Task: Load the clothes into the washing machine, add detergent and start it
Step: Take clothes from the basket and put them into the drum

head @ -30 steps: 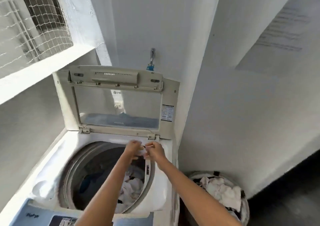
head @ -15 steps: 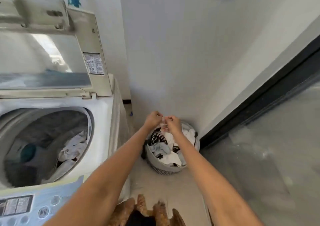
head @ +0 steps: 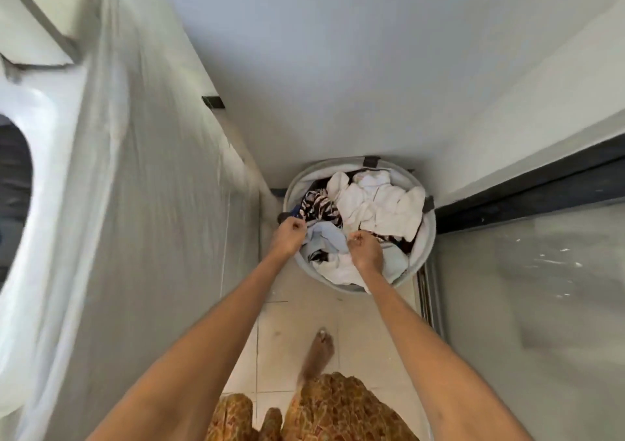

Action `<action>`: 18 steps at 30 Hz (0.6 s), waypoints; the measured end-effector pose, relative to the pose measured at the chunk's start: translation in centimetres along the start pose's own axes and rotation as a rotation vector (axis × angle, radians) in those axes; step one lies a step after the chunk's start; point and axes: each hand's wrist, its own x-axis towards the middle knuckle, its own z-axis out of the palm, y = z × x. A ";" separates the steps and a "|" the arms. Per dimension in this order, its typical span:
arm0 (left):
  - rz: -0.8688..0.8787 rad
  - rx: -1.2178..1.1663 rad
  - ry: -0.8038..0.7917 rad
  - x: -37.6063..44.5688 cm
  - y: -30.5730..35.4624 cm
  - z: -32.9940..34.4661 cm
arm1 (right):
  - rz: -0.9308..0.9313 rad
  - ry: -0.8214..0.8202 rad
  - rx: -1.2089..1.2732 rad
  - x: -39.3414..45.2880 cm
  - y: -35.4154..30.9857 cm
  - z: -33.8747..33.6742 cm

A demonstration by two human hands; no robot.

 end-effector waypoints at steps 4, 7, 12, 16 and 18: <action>0.019 -0.065 0.006 3.7 0.8 2.4 | -0.070 0.001 -0.272 3.7 0.5 2.6; 0.062 -0.031 -0.002 4.2 1.2 2.9 | -0.120 -0.014 -0.417 4.4 0.0 3.4; 0.166 -0.032 0.040 1.2 1.9 0.1 | -0.412 0.130 -0.426 1.0 -3.4 -0.5; 0.196 -0.074 0.075 -1.9 3.8 -3.1 | -0.531 0.153 -0.344 -1.9 -6.7 -4.9; 0.219 -0.029 0.039 -3.2 4.9 -3.9 | -0.594 0.183 -0.289 -3.2 -8.3 -6.7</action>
